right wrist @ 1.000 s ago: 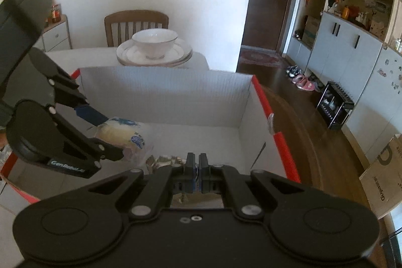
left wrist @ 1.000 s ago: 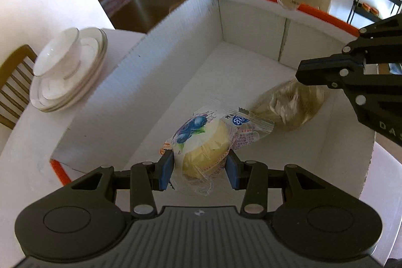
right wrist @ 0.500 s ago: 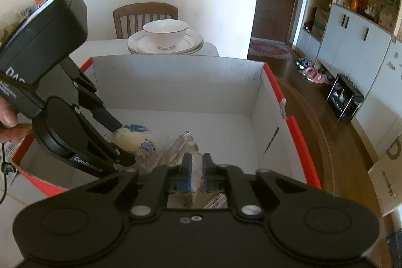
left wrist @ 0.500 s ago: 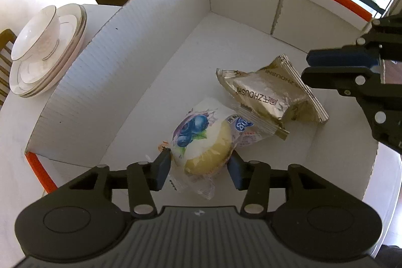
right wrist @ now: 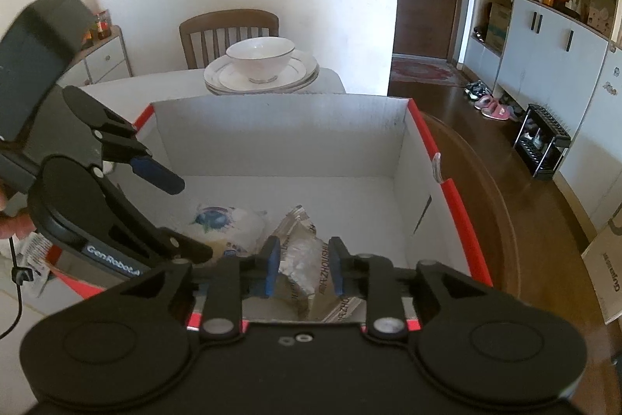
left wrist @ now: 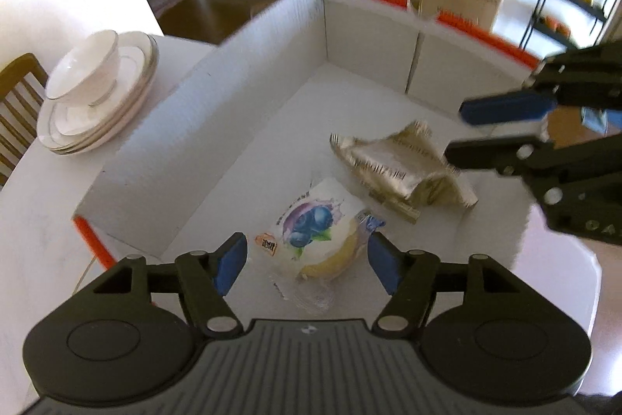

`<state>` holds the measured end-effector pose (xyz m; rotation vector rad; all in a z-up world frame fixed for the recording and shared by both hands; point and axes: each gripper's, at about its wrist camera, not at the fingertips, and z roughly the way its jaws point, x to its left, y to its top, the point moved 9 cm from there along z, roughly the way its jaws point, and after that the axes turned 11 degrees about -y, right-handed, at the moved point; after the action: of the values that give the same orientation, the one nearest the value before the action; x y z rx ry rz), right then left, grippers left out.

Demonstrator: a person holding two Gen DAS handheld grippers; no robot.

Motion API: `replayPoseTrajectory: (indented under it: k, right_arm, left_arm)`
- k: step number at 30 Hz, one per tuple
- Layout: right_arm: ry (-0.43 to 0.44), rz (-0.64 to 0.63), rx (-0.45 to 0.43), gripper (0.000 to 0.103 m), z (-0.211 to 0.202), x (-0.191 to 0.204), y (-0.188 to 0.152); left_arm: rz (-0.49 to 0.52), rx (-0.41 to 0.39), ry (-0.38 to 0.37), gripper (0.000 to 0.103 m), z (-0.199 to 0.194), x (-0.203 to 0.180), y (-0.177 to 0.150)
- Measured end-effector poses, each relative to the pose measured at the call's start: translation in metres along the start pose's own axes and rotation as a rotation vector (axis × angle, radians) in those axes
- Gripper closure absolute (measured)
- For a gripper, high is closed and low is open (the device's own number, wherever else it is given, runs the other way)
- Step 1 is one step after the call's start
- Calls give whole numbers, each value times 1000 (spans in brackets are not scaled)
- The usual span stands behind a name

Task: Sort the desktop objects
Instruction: 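Withdraw both grippers from the box back over the placemat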

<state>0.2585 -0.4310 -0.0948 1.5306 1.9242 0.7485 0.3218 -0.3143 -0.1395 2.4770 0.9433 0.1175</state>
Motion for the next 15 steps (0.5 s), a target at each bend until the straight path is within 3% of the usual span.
replayPoseTrajectory:
  k: [4, 9, 13, 15]
  right_arm:
    - [22, 2, -11, 68, -8, 2, 4]
    - [53, -2, -29, 66, -19, 7, 9]
    - [76, -17, -40, 52, -25, 12, 10]
    - [81, -23, -51, 52, -29, 15, 10]
  left_arm:
    - [-36, -75, -9, 35, -21, -4, 1]
    - [-78, -164, -18, 35, -46, -8, 0]
    - [-89, -219, -18, 35, -59, -17, -1]
    - [-92, -243, -19, 35, -67, -20, -4]
